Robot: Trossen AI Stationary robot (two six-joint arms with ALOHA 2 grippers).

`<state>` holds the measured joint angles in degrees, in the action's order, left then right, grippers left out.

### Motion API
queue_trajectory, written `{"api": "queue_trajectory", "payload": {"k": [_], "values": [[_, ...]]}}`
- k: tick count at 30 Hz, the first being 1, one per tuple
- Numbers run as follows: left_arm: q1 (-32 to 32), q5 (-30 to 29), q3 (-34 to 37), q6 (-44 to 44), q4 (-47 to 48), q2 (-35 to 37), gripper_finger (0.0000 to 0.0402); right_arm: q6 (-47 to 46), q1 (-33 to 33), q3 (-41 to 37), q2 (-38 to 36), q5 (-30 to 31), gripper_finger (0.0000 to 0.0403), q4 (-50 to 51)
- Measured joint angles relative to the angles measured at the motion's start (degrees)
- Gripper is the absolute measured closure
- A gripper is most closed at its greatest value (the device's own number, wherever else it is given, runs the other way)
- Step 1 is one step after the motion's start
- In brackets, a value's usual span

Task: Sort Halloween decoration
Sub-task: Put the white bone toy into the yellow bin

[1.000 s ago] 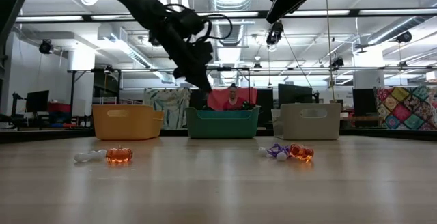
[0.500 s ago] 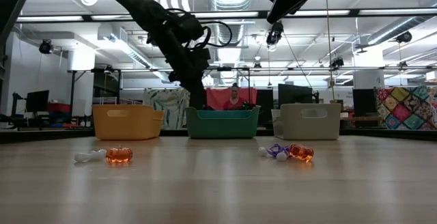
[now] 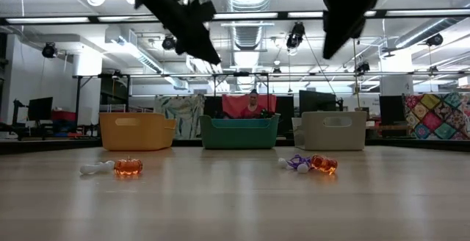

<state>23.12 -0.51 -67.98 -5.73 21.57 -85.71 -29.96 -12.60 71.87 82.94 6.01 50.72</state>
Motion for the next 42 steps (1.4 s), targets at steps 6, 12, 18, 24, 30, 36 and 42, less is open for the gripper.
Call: {"api": "queue_trajectory", "payload": {"k": [6,12,18,24,30,36,42], "values": [[-7.58,-0.14,8.65,5.46,-3.53,12.17,0.0354,-1.58,-0.08,-2.84,0.44,-3.22,0.0344,4.11],[-15.85,-0.43,17.35,11.35,-11.49,21.79,0.0354,13.89,-1.95,-7.03,0.66,-7.01,0.0344,4.8],[-23.12,-0.46,25.01,14.37,-21.09,27.63,0.0354,22.04,-4.68,-11.29,0.66,-7.51,0.0344,5.07],[-24.97,-3.01,28.28,14.61,-25.89,29.72,0.0354,21.09,-7.79,-13.56,0.66,-7.5,0.0344,4.73],[-24.95,-5.62,28.15,14.17,-25.49,29.12,0.0354,13.57,-11.97,-14.79,0.68,-7.53,0.0344,3.07],[-24.94,-5.62,27.46,13.78,-25.66,28.25,0.0354,8.88,-16.21,-14.37,3.03,-7.35,0.0313,2.38],[-24.93,-5.62,27.46,13.78,-25.71,28.3,0.0354,7.97,-17.94,-14.08,8.23,-7.38,0.0282,2.15]]}}
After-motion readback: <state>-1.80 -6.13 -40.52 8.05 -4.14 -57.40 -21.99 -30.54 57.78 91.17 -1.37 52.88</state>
